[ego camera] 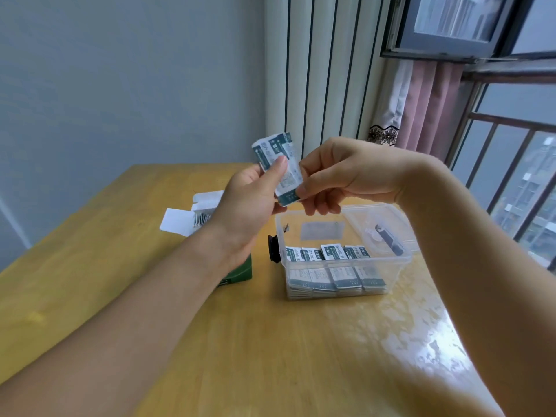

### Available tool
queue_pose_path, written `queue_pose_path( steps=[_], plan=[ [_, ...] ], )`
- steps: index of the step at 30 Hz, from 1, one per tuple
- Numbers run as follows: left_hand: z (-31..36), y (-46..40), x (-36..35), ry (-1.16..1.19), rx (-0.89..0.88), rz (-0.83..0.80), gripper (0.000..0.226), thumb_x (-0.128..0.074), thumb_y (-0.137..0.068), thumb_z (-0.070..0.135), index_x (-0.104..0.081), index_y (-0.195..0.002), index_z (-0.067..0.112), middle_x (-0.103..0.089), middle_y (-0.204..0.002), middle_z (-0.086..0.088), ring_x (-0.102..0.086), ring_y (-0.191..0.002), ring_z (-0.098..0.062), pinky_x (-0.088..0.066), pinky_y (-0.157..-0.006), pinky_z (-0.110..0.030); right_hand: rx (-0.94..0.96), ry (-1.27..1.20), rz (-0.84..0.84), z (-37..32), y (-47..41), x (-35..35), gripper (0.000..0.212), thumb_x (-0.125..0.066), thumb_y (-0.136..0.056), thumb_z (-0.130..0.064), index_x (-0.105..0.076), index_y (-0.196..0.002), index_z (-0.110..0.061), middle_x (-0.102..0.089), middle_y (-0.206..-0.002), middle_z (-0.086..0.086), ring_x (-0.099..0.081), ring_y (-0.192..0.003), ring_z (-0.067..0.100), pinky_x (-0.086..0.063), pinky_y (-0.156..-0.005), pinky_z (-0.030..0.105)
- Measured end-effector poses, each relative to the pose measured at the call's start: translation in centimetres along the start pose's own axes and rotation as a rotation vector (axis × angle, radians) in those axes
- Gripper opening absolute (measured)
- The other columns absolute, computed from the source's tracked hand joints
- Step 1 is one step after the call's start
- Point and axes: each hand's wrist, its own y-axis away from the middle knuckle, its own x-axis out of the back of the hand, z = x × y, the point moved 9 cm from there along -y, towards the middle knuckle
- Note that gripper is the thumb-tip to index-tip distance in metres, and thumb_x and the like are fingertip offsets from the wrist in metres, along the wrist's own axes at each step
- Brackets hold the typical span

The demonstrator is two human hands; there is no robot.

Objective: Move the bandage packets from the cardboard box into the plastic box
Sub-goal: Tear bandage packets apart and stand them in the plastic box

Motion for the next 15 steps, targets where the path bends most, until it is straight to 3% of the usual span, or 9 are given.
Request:
queue_pose_path(
  steps=[6,8,11,13,15],
  plan=[
    [-0.1,0.9,-0.5,0.088,-0.016,0.027,0.028,-0.039,-0.109,0.028,-0.06,-0.1,0.011,-0.073,-0.081,-0.008,-0.071,-0.078,-0.023,-0.061,-0.076,-0.035,-0.071,0.33,0.001,-0.3,-0.2,-0.9,0.018,-0.062,-0.096,-0.021,-0.074,-0.086,-0.011,-0.076,-0.081,0.007,-0.067,-0.068,0.013,-0.052,-0.059,0.023],
    [0.2,1.0,-1.1,0.029,-0.019,-0.023,0.028,-0.039,-0.109,0.028,-0.059,-0.101,0.01,-0.074,-0.087,-0.011,-0.075,-0.078,-0.022,-0.062,-0.065,-0.034,-0.067,0.456,0.166,-1.1,0.9,1.4,0.019,-0.063,-0.094,-0.03,-0.074,-0.092,-0.015,-0.075,-0.081,0.003,-0.068,-0.068,0.011,-0.052,-0.059,0.021],
    [0.4,1.3,-1.7,-0.103,-0.026,-0.091,0.019,-0.044,-0.107,0.026,-0.054,-0.104,0.011,-0.065,-0.079,-0.009,-0.07,-0.061,-0.016,-0.052,-0.046,-0.027,0.05,0.352,0.423,-3.2,2.5,4.3,0.028,-0.064,-0.089,-0.035,-0.067,-0.113,-0.022,-0.072,-0.095,-0.001,-0.072,-0.078,0.014,-0.059,-0.063,0.024],
    [0.2,1.4,-2.2,-0.16,-0.047,-0.143,0.016,-0.047,-0.106,0.024,-0.054,-0.107,0.009,-0.06,-0.071,-0.006,-0.065,-0.055,-0.014,-0.049,-0.043,-0.026,0.097,0.327,0.368,-4.1,2.2,3.3,0.036,-0.063,-0.09,-0.033,-0.063,-0.125,-0.025,-0.07,-0.103,-0.004,-0.074,-0.081,0.013,-0.061,-0.067,0.026],
    [0.0,1.4,-2.3,-0.197,-0.066,-0.159,0.018,-0.049,-0.106,0.022,-0.058,-0.11,0.006,-0.058,-0.065,-0.003,-0.064,-0.055,-0.013,-0.048,-0.043,-0.025,0.13,0.436,0.314,-4.8,1.5,1.8,0.03,-0.063,-0.094,-0.027,-0.066,-0.124,-0.027,-0.069,-0.105,-0.007,-0.074,-0.075,0.013,-0.062,-0.066,0.027]
  ],
)
